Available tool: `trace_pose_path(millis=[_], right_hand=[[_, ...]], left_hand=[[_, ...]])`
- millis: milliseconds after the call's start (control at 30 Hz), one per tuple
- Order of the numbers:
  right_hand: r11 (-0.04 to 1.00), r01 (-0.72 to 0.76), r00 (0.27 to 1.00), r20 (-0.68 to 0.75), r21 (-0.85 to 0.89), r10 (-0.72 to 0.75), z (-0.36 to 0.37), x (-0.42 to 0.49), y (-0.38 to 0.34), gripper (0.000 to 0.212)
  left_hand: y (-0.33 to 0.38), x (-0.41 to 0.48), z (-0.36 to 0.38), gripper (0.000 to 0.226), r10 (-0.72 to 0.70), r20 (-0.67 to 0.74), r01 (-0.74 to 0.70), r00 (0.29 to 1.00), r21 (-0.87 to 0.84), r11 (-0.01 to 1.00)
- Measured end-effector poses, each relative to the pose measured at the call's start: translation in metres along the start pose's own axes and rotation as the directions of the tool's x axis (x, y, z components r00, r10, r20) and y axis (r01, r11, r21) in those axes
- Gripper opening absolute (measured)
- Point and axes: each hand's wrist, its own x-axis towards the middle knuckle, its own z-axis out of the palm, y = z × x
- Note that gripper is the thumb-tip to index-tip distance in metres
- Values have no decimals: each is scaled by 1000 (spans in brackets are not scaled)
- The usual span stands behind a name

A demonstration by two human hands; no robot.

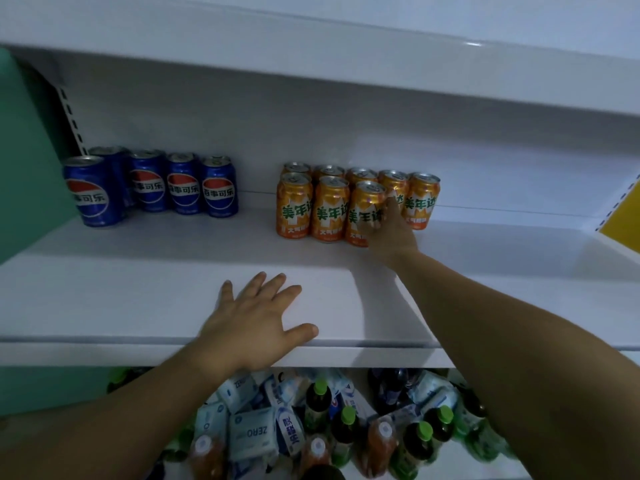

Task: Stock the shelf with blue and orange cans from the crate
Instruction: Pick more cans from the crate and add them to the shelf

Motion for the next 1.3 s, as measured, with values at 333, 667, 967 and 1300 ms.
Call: trace_pose_path(millis=[333, 667, 967, 1300], right_hand=[[884, -145, 986, 13, -444, 168, -124, -84, 61, 75], [695, -562, 826, -271, -448, 494, -253, -254, 204, 74], [447, -848, 519, -274, -287, 809, -283, -410, 328, 72], [298, -941, 316, -103, -161, 943, -256, -475, 490, 72]], left_hand=[[84, 24, -32, 90, 173, 73, -150, 982, -254, 956], [319, -18, 42, 69, 687, 103, -652, 719, -241, 719], [445, -47, 178, 63, 756, 473, -769, 453, -221, 599], [529, -1, 329, 78, 638, 638, -698, 432, -211, 684]])
